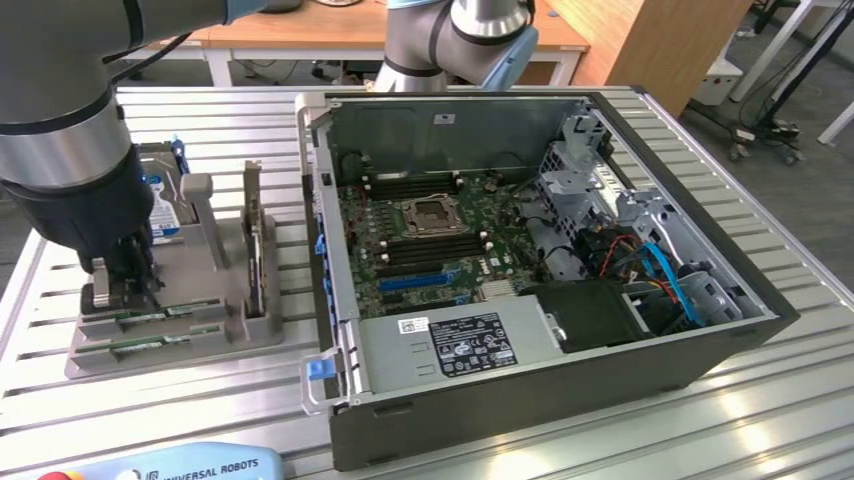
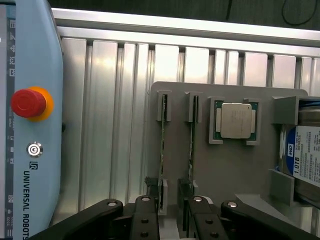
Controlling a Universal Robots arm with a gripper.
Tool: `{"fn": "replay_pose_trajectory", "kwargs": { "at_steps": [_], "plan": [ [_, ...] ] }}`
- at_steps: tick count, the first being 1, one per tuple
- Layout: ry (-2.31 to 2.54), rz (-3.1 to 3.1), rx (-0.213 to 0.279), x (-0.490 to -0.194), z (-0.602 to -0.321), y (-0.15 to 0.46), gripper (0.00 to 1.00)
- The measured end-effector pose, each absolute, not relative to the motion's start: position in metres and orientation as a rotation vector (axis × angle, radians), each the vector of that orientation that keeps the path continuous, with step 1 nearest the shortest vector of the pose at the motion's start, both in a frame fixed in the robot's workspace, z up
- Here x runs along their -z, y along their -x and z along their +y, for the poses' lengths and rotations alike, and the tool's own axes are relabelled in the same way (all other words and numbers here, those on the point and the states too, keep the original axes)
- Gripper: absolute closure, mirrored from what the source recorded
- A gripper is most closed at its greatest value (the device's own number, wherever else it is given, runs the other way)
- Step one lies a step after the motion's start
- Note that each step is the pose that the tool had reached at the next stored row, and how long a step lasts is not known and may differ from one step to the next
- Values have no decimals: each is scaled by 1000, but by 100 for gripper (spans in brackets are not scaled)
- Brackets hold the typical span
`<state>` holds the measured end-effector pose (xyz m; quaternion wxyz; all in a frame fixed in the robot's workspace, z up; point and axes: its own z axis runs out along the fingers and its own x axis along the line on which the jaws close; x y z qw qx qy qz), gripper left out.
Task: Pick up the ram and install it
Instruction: 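Pick up the ram and move it above insertion slot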
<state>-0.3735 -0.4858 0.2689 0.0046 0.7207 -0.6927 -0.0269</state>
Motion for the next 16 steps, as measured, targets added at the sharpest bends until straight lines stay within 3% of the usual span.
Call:
{"fn": "replay_pose_trajectory", "kwargs": {
  "at_steps": [16],
  "plan": [
    [-2257,-2170,84,-259,-488,374,70]
  ]
}}
